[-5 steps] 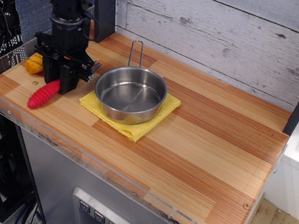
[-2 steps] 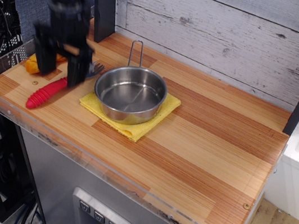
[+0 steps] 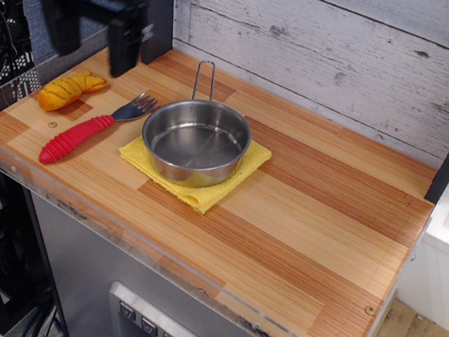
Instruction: Place the red spatula near the yellow object.
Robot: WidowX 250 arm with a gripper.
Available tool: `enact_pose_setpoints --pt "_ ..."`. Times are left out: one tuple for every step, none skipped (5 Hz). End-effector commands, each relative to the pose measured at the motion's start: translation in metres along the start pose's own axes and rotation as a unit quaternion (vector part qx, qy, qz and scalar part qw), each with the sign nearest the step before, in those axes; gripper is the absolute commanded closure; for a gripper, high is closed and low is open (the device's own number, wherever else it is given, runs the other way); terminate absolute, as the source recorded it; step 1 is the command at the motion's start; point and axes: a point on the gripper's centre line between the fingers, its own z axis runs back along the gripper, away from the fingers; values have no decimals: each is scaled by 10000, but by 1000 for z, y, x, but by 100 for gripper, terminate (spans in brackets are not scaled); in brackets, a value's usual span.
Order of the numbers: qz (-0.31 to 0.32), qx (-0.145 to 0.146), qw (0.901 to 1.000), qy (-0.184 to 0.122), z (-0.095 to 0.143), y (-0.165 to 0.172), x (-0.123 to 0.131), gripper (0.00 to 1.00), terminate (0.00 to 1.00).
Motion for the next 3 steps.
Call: enact_pose_setpoints --pt "-697 -33 9971 -317 47 -48 -4 0 0" --pt "-939 38 9955 -82 46 -51 -3 0 0" --pt "-939 38 9955 -82 46 -51 -3 0 100"
